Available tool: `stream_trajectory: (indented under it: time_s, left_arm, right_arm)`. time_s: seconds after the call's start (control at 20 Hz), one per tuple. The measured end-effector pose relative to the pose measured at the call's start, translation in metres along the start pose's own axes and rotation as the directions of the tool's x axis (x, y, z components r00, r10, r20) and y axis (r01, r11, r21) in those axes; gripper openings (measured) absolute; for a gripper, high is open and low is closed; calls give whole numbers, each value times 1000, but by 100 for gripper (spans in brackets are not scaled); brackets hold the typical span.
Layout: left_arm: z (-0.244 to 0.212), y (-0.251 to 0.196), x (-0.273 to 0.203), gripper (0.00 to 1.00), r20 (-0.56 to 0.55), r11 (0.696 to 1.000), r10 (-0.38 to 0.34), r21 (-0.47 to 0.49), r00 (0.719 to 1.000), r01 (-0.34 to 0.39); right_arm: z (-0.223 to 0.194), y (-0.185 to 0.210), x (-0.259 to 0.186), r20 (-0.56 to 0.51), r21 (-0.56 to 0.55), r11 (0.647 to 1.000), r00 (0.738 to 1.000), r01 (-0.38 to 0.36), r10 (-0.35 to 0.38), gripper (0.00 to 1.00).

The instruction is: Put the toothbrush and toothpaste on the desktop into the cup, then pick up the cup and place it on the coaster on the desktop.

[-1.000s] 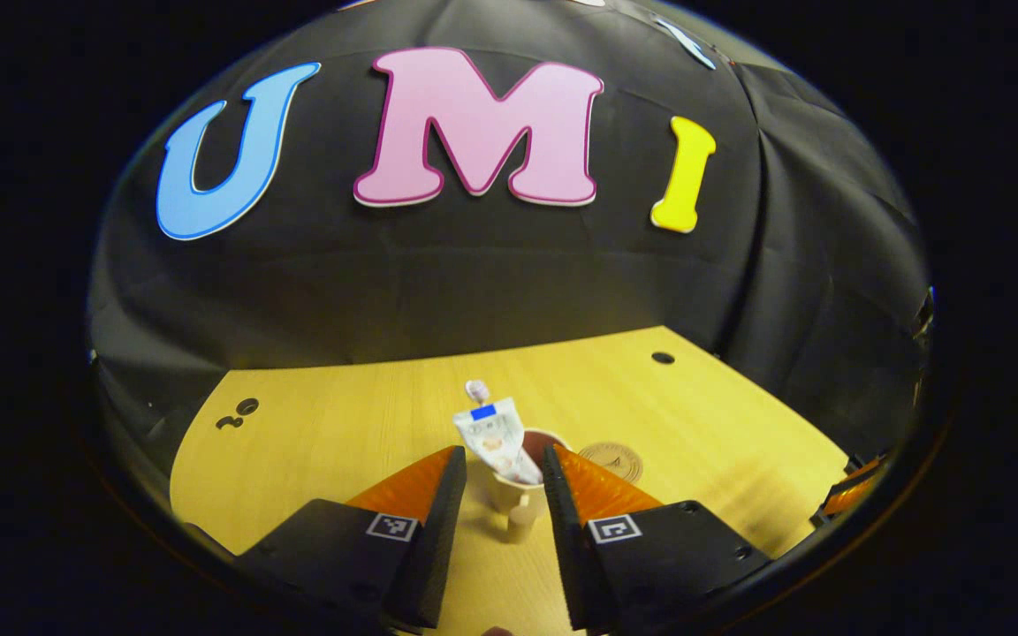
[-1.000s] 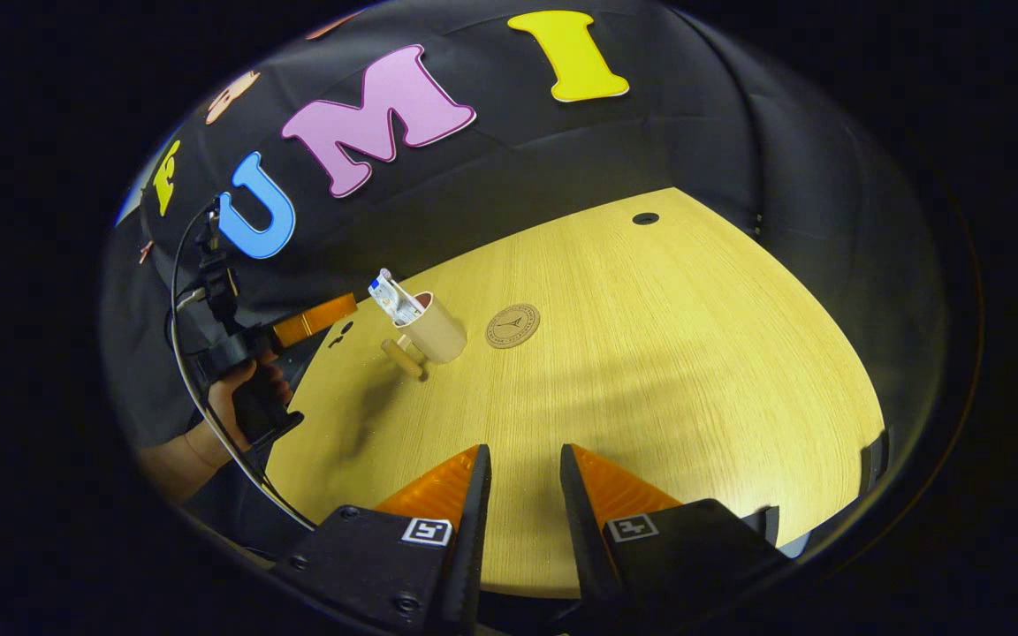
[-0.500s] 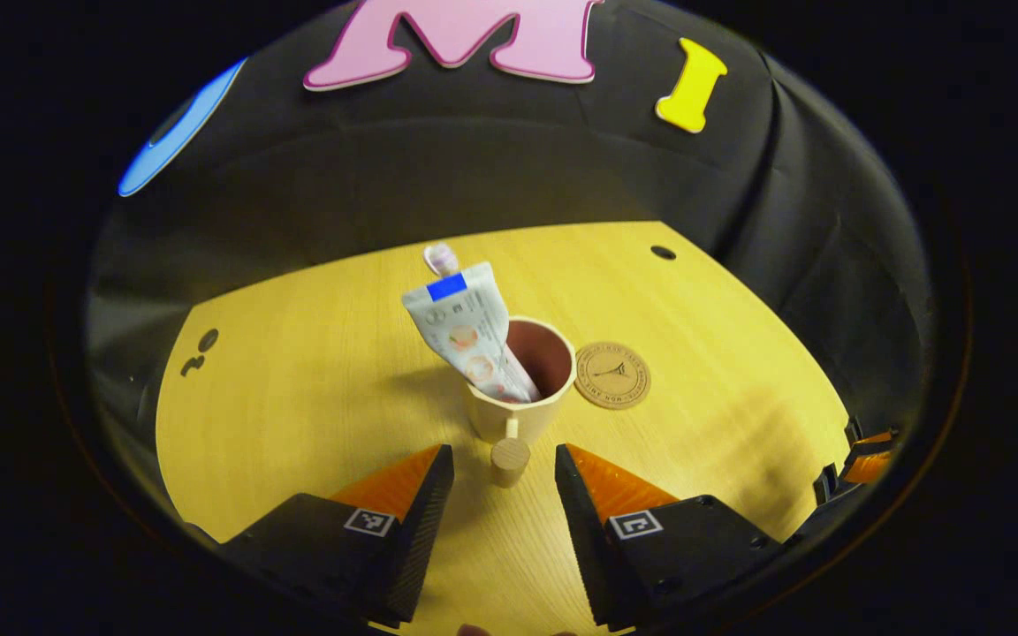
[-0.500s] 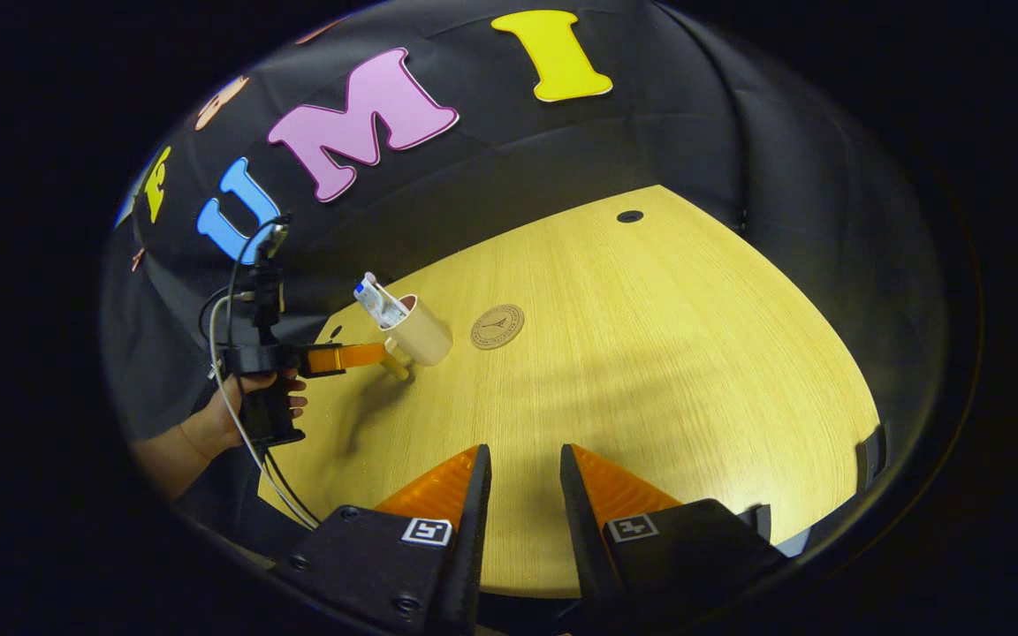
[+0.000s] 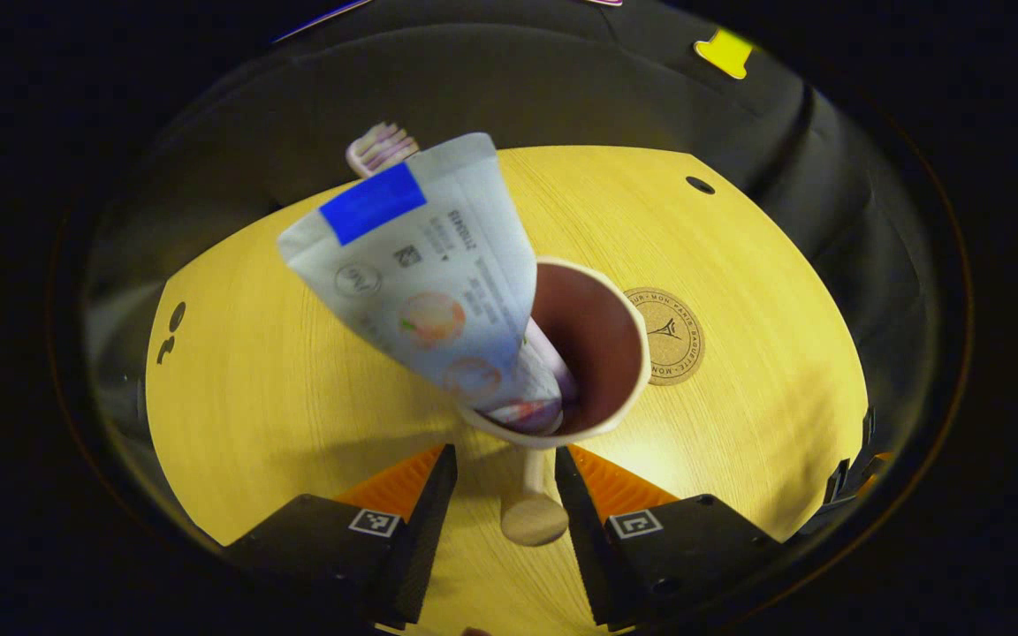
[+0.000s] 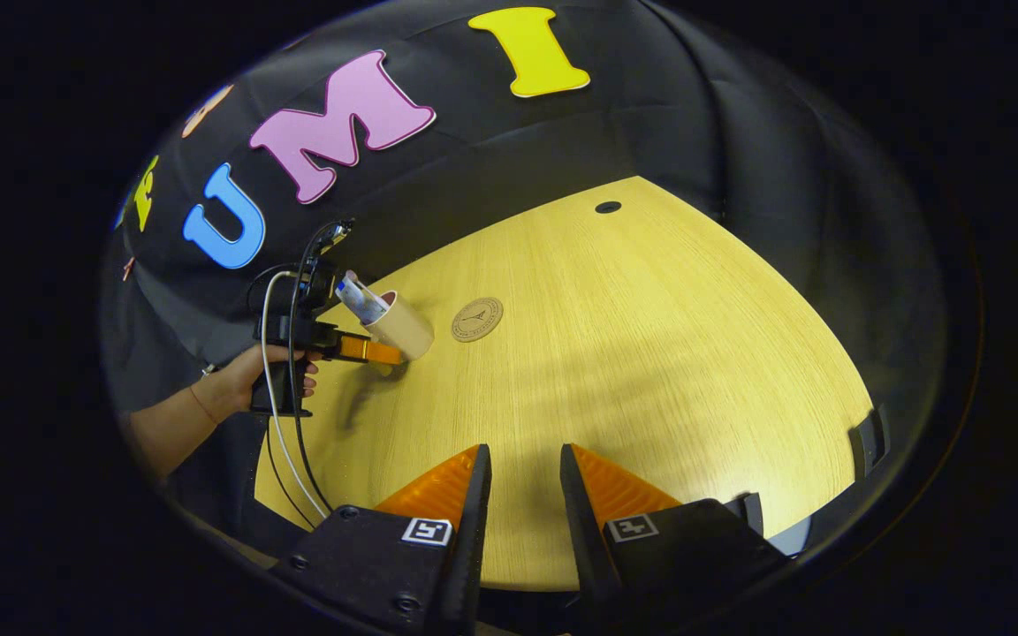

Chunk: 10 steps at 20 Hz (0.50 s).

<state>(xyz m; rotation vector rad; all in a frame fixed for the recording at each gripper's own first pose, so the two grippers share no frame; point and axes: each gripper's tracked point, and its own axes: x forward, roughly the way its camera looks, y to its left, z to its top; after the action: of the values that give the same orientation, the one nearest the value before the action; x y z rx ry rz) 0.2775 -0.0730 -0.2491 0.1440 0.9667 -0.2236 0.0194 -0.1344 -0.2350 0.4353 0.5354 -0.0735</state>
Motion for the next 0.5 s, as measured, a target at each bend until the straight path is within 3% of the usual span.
stream_trajectory:
  time_s: [0.05,0.1,0.15,0.3,0.35,0.4,0.5]
  left_arm:
    - [-1,0,1,70,-22,1000,1,9,1000,0]
    - [-1,0,2,70,-42,1000,0,18,999,0]
    - [-2,-2,4,67,-60,1000,0,22,998,1]
    - [-6,-4,8,59,-100,1000,6,18,995,-5]
    - [-9,-3,10,47,-113,1000,18,15,993,-16]
    - [-8,-4,10,42,-115,1000,18,15,993,-17]
    - [-10,-4,9,33,-122,1000,21,12,992,-20]
  right_arm:
    - [1,-1,-1,2,7,1000,1000,2,-2,48]
    - [2,-2,-1,5,12,1000,1000,5,-5,31]
    - [3,-4,-2,9,14,1000,1000,6,-7,48]
    - [3,-3,-2,9,17,1000,1000,7,-7,48]
    - [2,-3,-2,5,16,1000,1000,5,-5,31]
    - [1,-2,-1,4,13,1000,1000,5,-5,48]
    - [1,-2,0,2,13,1000,1000,3,-3,48]
